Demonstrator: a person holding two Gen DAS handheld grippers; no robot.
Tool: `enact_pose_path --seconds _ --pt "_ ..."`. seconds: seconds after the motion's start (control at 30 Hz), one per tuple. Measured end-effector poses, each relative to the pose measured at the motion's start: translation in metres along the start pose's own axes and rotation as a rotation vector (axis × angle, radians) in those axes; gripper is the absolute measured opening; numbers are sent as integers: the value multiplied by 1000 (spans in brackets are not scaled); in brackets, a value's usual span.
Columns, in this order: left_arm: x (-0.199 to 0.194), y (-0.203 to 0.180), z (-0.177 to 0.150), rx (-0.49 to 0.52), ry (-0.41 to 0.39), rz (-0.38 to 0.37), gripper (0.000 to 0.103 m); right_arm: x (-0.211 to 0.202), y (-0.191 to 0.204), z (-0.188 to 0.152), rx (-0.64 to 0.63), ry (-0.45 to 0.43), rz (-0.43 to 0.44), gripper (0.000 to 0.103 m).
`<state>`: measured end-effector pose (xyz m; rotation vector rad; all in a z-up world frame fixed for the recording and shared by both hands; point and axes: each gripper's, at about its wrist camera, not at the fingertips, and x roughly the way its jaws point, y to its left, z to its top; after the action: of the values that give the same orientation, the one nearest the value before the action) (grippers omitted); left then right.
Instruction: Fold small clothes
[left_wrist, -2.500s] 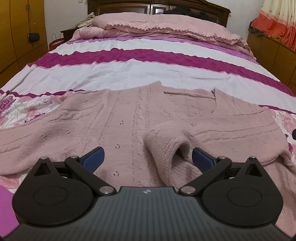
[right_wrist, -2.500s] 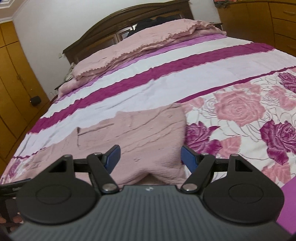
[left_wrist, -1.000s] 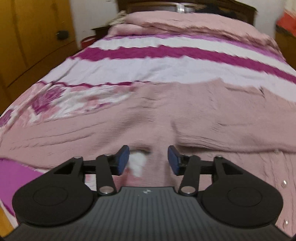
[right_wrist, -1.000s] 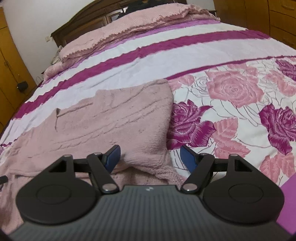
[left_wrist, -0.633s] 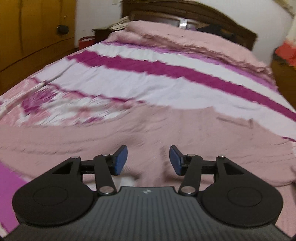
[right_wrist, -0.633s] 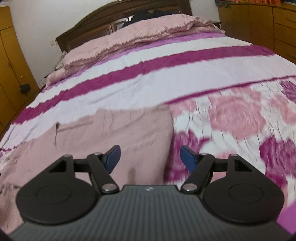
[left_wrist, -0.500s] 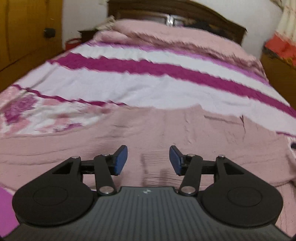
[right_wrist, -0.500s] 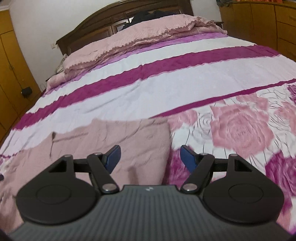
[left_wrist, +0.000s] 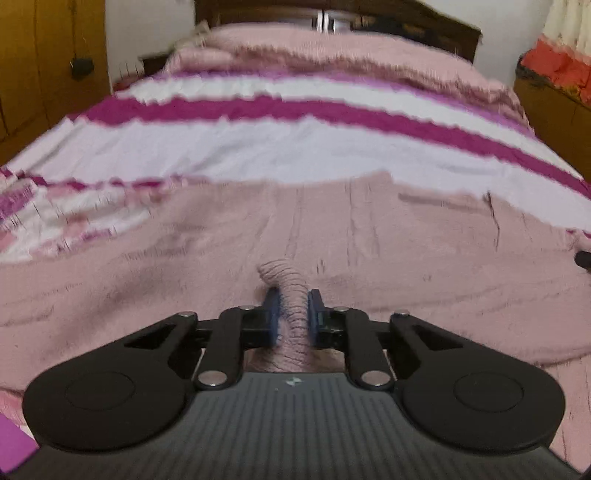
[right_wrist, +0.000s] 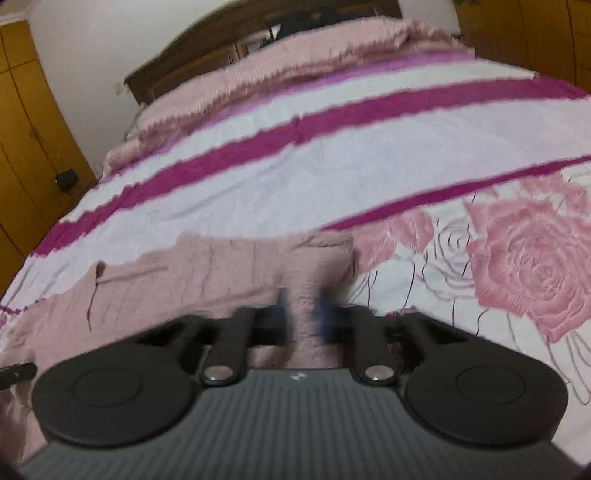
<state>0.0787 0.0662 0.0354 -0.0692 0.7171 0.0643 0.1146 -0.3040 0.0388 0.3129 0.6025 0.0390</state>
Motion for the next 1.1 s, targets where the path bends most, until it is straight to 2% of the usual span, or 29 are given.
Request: enact_pose_path --seconds 0.07,0.1,0.2,0.33,0.37,0.4,0.43,0.47,0.53,0.8,0.97,1.1 --pt "-6 -6 2 49 -73 42 16 -6 1 1 -16 -51 -38 13" --pt "-5 -8 3 64 -79 49 16 -4 1 1 -24 -53 -61 13" --pt "12 -12 1 92 3 53 16 14 -4 -4 -23 10 -99 14" --pt "16 -12 -5 108 14 76 18 17 -6 -4 -14 23 -104 18" --pt "15 -11 -5 105 17 75 21 17 -5 -3 -17 26 -109 21" --pt "15 -10 -4 101 21 81 30 16 -4 -1 -20 31 -116 24" --pt "13 -8 -4 95 23 87 33 13 -2 1 -24 35 -127 32" --pt "10 -4 -3 83 26 87 38 10 -1 2 -26 35 -135 46" --pt "2 4 -1 51 30 81 45 -1 1 4 -23 24 -133 65" --pt "-50 45 -2 -66 3 124 61 -55 29 5 -68 10 -68 65" --pt "-80 86 -10 -189 -6 178 70 -88 52 -2 -75 34 -25 65" --pt "-91 121 -21 -289 -1 236 73 -107 69 -17 -84 55 12 65"
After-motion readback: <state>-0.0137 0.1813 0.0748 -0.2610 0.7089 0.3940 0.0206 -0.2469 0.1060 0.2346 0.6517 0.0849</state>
